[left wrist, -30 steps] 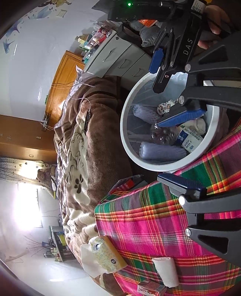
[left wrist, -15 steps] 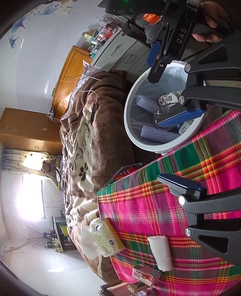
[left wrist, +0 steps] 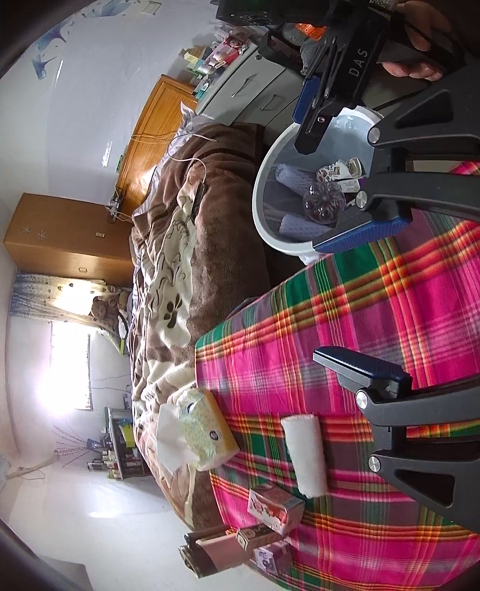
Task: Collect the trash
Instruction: 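Move both grippers back toward the white towel on the cloth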
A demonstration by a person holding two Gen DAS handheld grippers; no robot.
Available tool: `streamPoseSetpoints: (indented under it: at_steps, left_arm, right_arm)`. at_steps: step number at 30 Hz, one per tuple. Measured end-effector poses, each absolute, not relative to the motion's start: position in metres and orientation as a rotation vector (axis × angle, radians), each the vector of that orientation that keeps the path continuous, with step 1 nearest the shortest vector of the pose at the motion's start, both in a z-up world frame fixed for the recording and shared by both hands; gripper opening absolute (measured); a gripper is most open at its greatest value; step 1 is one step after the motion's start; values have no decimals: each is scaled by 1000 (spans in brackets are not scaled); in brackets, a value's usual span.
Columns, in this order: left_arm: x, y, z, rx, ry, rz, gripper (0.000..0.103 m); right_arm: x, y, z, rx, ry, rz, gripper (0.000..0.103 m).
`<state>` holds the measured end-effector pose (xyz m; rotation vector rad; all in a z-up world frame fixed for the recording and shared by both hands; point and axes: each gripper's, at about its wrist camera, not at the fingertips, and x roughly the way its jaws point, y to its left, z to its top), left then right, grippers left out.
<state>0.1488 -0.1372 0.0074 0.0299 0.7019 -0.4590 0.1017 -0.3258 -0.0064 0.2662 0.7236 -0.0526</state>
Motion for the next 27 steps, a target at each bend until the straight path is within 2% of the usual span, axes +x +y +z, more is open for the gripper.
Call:
streamPoseSetpoints:
  at_steps: [27]
  left_arm:
    - [194,28,2,-73,694,-186,54]
  right_arm:
    - [162,-198,-12,169,737,208,71]
